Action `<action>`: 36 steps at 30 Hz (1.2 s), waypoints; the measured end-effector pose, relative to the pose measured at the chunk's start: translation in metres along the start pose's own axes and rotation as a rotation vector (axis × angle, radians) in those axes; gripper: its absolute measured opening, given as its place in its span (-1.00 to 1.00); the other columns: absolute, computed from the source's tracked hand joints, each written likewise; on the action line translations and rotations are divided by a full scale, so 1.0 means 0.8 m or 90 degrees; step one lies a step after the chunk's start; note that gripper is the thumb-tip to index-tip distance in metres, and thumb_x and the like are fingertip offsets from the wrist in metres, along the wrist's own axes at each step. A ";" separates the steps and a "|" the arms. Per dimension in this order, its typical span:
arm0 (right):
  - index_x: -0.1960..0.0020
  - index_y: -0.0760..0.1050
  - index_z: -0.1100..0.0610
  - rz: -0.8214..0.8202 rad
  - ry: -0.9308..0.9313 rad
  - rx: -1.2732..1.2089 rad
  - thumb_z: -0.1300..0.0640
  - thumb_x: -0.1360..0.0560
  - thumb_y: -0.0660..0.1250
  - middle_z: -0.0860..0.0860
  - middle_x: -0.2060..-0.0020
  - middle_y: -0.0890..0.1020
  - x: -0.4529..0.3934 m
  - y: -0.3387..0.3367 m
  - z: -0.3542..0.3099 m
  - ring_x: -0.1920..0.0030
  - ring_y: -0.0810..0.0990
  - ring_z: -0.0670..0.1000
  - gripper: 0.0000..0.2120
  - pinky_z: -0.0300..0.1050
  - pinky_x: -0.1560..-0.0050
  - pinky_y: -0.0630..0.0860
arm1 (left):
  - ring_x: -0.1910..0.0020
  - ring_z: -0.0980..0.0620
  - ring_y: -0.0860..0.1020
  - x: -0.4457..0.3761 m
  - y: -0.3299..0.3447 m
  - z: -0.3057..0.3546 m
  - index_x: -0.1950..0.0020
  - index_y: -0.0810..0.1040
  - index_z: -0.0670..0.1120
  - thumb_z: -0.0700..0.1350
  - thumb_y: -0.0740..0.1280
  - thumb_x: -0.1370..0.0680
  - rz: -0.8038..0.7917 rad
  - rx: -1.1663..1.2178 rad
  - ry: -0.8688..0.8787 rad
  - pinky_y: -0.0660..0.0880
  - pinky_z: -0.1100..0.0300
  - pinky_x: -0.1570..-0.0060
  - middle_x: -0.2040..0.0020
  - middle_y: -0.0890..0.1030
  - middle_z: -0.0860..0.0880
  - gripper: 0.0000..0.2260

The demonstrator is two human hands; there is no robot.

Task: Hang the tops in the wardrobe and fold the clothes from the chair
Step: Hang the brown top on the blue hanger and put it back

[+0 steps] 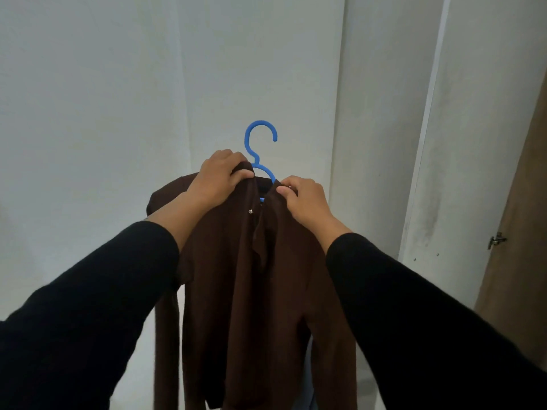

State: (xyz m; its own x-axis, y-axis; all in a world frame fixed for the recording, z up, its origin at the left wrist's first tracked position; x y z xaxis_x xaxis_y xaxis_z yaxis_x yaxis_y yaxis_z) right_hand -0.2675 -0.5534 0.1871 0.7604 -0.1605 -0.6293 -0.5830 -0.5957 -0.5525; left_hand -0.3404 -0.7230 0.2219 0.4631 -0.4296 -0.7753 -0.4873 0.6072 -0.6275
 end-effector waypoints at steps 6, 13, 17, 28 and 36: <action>-0.07 0.56 0.14 0.059 0.039 0.021 0.10 -0.59 0.20 -0.01 0.14 0.58 0.003 -0.026 0.020 0.11 0.50 -0.03 -0.80 -0.14 0.03 0.45 | -0.12 -0.13 0.41 0.025 -0.018 -0.047 -0.14 0.54 -0.13 0.01 0.24 -0.58 -0.055 -0.036 -0.050 0.35 0.01 -0.14 -0.06 0.49 -0.16 -0.73; 0.00 0.54 0.15 0.159 0.071 0.005 0.12 -0.59 0.21 -0.03 0.19 0.54 0.010 -0.028 0.015 0.22 0.45 -0.12 -0.84 -0.35 0.21 0.38 | 0.20 -0.08 0.44 0.022 -0.008 -0.027 -0.07 0.44 -0.18 -0.10 0.15 -0.63 -0.086 0.000 -0.039 0.30 0.12 0.15 0.17 0.50 -0.07 -0.83; 0.04 0.55 0.13 0.286 0.112 0.079 0.12 -0.59 0.21 -0.05 0.16 0.51 0.018 -0.036 0.019 0.13 0.48 -0.06 -0.84 -0.08 -0.07 0.49 | 0.20 -0.08 0.41 0.013 -0.008 -0.026 -0.07 0.45 -0.19 -0.12 0.16 -0.62 -0.071 0.050 -0.036 0.33 0.11 0.16 0.17 0.51 -0.11 -0.83; 0.02 0.55 0.20 0.372 0.180 0.053 0.17 -0.59 0.19 0.09 0.12 0.62 0.038 -0.050 0.018 0.07 0.56 0.06 -0.82 -0.05 -0.05 0.51 | -0.07 -0.10 0.52 -0.019 0.009 0.023 -0.17 0.52 -0.14 -0.11 0.12 -0.64 -0.129 0.127 0.070 0.33 0.21 -0.02 -0.10 0.60 -0.12 -0.76; 0.01 0.49 -0.02 0.320 0.203 0.171 -0.03 -0.58 0.18 -0.05 0.05 0.60 0.067 -0.099 0.046 0.00 0.53 0.02 -0.85 0.07 -0.22 0.35 | -0.03 -0.14 0.53 -0.029 0.027 0.045 -0.14 0.51 -0.18 -0.14 0.17 -0.62 -0.064 0.164 0.029 0.34 0.17 0.01 -0.07 0.61 -0.17 -0.80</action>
State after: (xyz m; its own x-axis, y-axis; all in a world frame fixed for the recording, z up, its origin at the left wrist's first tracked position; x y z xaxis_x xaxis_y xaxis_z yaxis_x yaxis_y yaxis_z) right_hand -0.1914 -0.4859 0.1770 0.3996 -0.6184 -0.6767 -0.9096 -0.1760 -0.3763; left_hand -0.3351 -0.6759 0.2287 0.4624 -0.5221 -0.7167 -0.2337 0.7079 -0.6665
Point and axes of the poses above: each hand's wrist, its own x-axis away from the middle knuckle, its own y-axis out of the palm, z = x × y, the point moved 2 cm from there along -x, towards the middle knuckle
